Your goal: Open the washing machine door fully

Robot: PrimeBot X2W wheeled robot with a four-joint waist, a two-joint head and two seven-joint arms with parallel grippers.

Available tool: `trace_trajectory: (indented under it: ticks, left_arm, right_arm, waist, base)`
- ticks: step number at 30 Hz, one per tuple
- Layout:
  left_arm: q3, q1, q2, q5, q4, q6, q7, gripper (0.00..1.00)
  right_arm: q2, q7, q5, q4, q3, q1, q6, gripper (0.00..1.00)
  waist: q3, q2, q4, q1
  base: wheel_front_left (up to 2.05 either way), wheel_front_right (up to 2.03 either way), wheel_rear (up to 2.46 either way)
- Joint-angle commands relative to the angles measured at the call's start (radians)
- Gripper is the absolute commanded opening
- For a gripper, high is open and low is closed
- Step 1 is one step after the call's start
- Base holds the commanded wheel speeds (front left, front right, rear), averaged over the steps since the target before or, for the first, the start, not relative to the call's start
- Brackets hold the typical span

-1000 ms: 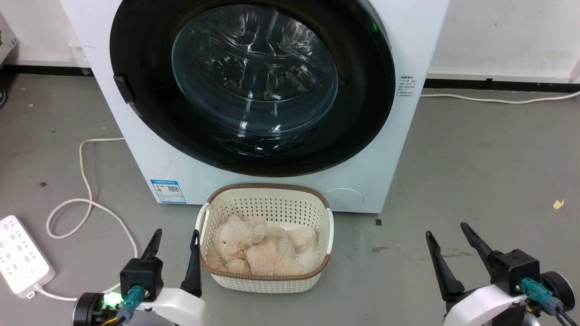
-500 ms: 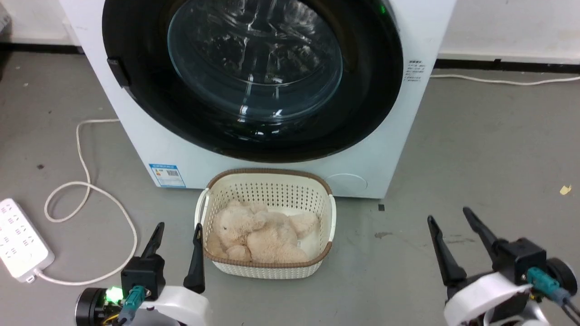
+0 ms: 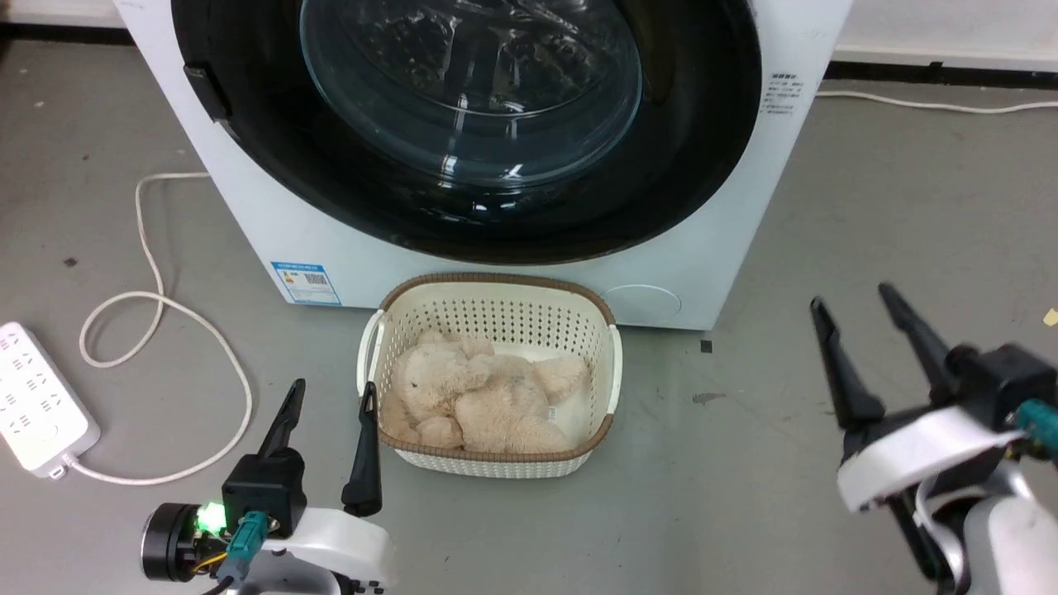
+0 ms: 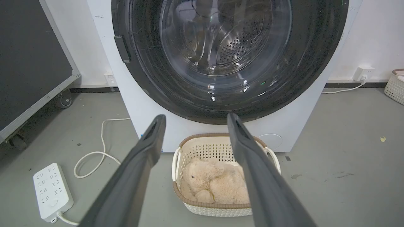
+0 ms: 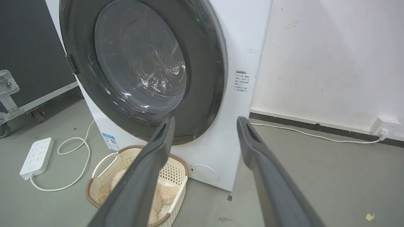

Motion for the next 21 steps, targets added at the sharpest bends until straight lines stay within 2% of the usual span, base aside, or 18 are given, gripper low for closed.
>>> trace_trajectory:
  ticks: [1,3,4,5,6,21]
  left_arm:
    - [-0.003,-0.014,0.001,-0.005,-0.007,0.005,-0.012,1.0]
    - [-0.005,-0.014,0.002,-0.004,-0.009,0.006,-0.017,1.0]
    - [-0.005,-0.015,0.003,-0.004,-0.011,0.006,-0.019,1.0]
    - [-0.005,-0.016,0.003,-0.004,-0.012,0.007,-0.021,1.0]
    - [-0.004,-0.017,0.003,-0.005,-0.014,0.008,-0.023,1.0]
    - [-0.023,-0.037,0.003,-0.012,-0.04,0.016,-0.054,1.0]
  right_arm:
    - [-0.013,0.003,0.021,0.011,-0.009,-0.041,0.0,1.0]
    - [-0.02,0.009,0.038,0.023,-0.016,-0.071,0.0,1.0]
    - [-0.023,0.012,0.048,0.029,-0.019,-0.086,0.0,0.79]
    - [-0.026,0.015,0.058,0.036,-0.022,-0.102,0.0,0.32]
    - [-0.028,0.019,0.069,0.043,-0.026,-0.117,0.0,0.0]
    - [-0.012,0.135,0.259,0.24,-0.145,-0.388,0.0,0.0]
  waist:
    - [0.007,-0.0001,0.001,-0.0001]
    - [0.012,-0.0001,0.004,-0.0001]
    - [0.015,-0.0001,0.005,-0.0001]
    - [0.018,-0.0001,0.007,-0.0001]
    - [0.021,-0.0001,0.008,-0.0001]
    - [0.087,-0.0001,0.035,-0.0001]
  base:
    - [0.0,0.0,0.0]
    - [0.0,0.0,0.0]
    - [0.0,0.0,0.0]
    - [0.0,0.0,0.0]
    - [0.0,0.0,0.0]
    - [0.0,0.0,0.0]
